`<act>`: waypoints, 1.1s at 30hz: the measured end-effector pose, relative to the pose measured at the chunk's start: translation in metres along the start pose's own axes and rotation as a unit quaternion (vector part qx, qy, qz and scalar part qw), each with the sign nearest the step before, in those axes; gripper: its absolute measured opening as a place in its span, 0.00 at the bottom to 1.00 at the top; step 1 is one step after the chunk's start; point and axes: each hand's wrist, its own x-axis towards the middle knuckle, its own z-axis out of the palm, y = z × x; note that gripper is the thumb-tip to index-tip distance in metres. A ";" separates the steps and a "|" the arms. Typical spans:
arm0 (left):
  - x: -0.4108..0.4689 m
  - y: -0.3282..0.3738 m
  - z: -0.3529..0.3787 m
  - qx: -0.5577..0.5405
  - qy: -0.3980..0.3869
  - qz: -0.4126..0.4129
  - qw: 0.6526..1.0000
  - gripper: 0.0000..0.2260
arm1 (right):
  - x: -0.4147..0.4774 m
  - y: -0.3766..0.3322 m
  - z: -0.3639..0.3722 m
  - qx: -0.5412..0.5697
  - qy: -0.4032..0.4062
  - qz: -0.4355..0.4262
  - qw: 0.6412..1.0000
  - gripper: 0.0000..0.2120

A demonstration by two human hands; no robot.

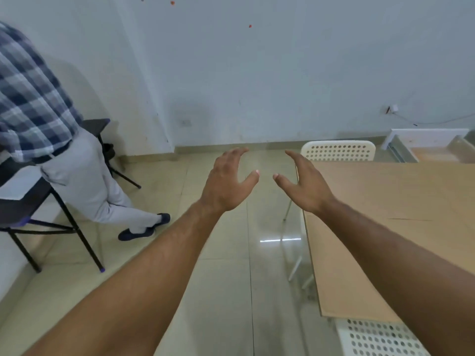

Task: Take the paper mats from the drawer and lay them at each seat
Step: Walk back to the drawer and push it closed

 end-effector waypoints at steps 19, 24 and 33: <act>0.320 -0.123 0.049 0.002 -0.099 0.000 0.995 0.27 | 0.317 0.062 0.033 0.007 0.028 0.067 0.997 0.33; 0.422 -0.168 0.075 -0.007 -0.109 0.005 0.994 0.27 | 0.413 0.079 0.047 -0.005 0.029 0.087 0.996 0.33; 0.619 -0.243 0.144 -0.068 -0.169 0.052 0.982 0.27 | 0.574 0.127 0.072 0.004 0.099 0.192 0.976 0.33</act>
